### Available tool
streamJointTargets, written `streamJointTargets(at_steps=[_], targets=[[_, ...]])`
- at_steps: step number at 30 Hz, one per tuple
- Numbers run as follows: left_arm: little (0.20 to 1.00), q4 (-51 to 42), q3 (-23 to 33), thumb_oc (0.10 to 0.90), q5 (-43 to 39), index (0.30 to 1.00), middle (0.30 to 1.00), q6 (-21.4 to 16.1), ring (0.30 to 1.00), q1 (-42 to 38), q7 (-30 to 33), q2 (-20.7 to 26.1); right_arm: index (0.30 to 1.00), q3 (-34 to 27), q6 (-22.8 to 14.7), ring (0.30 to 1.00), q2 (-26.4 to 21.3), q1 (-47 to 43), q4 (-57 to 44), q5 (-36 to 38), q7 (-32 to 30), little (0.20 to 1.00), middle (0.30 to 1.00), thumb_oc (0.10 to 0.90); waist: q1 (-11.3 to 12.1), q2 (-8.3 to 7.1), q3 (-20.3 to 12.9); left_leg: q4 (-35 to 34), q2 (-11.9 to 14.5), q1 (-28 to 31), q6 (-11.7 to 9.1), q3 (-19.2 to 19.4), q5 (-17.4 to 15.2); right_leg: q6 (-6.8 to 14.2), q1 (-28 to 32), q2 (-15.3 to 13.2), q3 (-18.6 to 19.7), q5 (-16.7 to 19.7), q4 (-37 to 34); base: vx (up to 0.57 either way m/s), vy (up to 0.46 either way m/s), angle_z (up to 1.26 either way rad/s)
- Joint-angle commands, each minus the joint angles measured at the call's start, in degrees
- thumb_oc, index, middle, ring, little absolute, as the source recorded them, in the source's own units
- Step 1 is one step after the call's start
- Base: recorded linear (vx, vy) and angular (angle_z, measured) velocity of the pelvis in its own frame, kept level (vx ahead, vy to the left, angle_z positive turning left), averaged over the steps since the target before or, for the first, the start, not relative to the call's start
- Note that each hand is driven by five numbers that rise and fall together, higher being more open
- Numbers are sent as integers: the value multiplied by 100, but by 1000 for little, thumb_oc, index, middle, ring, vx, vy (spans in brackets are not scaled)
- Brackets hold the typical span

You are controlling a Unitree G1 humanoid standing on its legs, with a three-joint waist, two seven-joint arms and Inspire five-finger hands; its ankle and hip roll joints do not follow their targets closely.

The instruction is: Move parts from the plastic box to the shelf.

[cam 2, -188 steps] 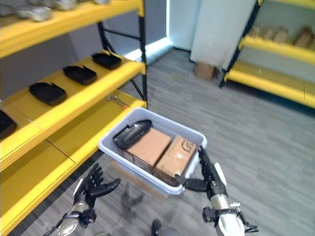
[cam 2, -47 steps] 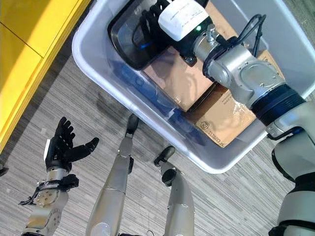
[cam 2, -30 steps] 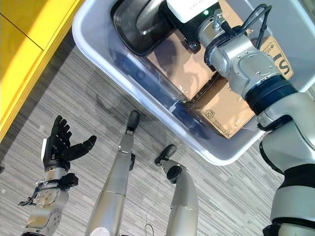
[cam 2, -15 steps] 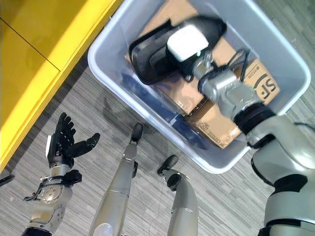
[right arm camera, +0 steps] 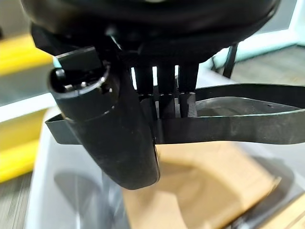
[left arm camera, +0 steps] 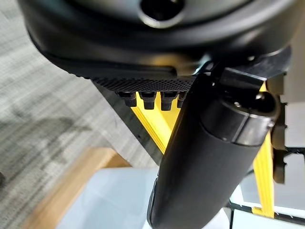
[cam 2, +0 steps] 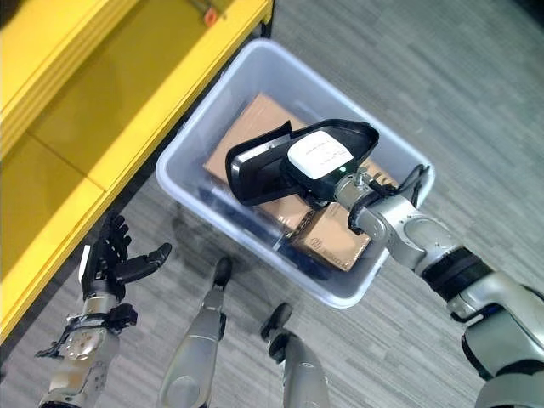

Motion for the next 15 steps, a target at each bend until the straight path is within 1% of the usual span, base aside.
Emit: streamJointTargets(at_steps=[1, 2, 3, 4, 5, 6, 8, 9, 10, 11, 12, 13, 15], targets=[[1000, -412, 181, 900, 264, 1000, 1000, -298, 1000, 233, -201, 233, 300, -462, -290, 300, -198, -321, -158, 681, -113, 300, 300, 400, -91, -253, -730, -195, 26, 426, -69, 40, -518, 612, 809, -255, 437, 424, -1002, 81, -12, -14], [1000, -430, 227, 900, 268, 1000, 1000, -262, 1000, 320, -283, 203, 300, -850, -353, 300, -364, 57, -439, 895, -41, 300, 300, 400, -176, -248, -917, -353, 14, 631, -85, 98, -483, 657, 971, -269, 475, 536, -1165, 53, 2, -8], [1000, -435, 217, 900, 268, 1000, 1000, -260, 1000, 320, -284, 212, 300, -892, -347, 300, -374, 99, -465, 897, -30, 300, 300, 400, -162, -249, -919, -364, 14, 623, -79, 98, -453, 656, 967, -266, 473, 567, -1185, 62, 17, -5], [1000, -449, 296, 900, 322, 1000, 1000, -230, 1000, 406, -354, 175, 300, -1153, -427, 300, -514, 340, -764, 1149, 56, 300, 300, 400, -258, -240, -1111, -491, 40, 770, -97, 159, -423, 691, 1070, -268, 516, 623, -1302, 39, 19, -4], [1000, -484, 319, 900, 420, 1000, 1000, -229, 1000, 426, -359, 221, 300, -1312, -461, 300, -572, 467, -845, 1262, 79, 300, 300, 400, -269, -232, -1196, -564, 42, 864, -98, 190, -418, 708, 1126, -267, 545, 661, -1355, 52, 15, -8], [1000, -492, 309, 900, 426, 1000, 1000, -224, 1000, 432, -357, 231, 300, -1363, -457, 300, -579, 524, -875, 1269, 93, 300, 300, 400, -243, -239, -1190, -589, 43, 893, -98, 203, -411, 710, 1145, -265, 554, 670, -1373, 38, 11, -16], [1000, -533, 360, 900, 550, 1000, 1000, -210, 1000, 458, -415, 236, 300, -1686, -516, 300, -708, 754, -1141, 1621, 232, 300, 300, 400, -320, -228, -1359, -667, 45, 1092, -109, 285, -426, 740, 1277, -274, 645, 727, -1459, 49, 23, -23], [1000, -560, 425, 900, 692, 1000, 1000, -204, 1000, 497, -438, 233, 300, -1908, -569, 300, -723, 933, -1235, 1940, 303, 300, 300, 400, -397, -194, -1538, -704, 41, 1215, -114, 343, -455, 764, 1360, -293, 691, 761, -1538, 44, 32, -15], [1000, -560, 425, 900, 692, 1000, 1000, -204, 1000, 497, -438, 233, 300, -1908, -569, 300, -723, 933, -1235, 1940, 303, 300, 300, 400, -397, -194, -1538, -704, 41, 1215, -114, 343, -455, 764, 1360, -293, 691, 761, -1538, 75, 43, -23], [1000, -604, 448, 900, 906, 1000, 1000, -211, 1000, 481, -422, 300, 300, -2111, -580, 300, -748, 1054, -1313, 2383, 407, 300, 300, 400, -459, -186, -1690, -729, 47, 1367, -132, 422, -532, 800, 1470, -310, 749, 792, -1625, 33, 17, -21], [1000, -608, 440, 900, 911, 1000, 1000, -209, 1000, 476, -420, 304, 300, -2149, -573, 300, -756, 1086, -1333, 2395, 420, 300, 300, 400, -442, -187, -1692, -743, 48, 1358, -128, 430, -502, 798, 1460, -306, 756, 825, -1645, 44, 27, -18], [1000, -624, 465, 900, 1021, 1000, 1000, -207, 1000, 472, -421, 326, 300, -2208, -594, 300, -762, 1129, -1345, 2608, 485, 300, 300, 400, -481, -182, -1765, -745, 51, 1417, -135, 482, -530, 812, 1488, -312, 796, 846, -1686, 6, 14, -8], [1000, -703, 493, 900, 1355, 1000, 1000, -250, 1000, 441, -390, 497, 300, -2128, -594, 300, -869, 1017, -1320, 3076, 680, 300, 300, 400, -516, -181, -1895, -745, 91, 1517, -158, 588, -571, 846, 1546, -326, 868, 916, -1775, 29, 20, -20]])
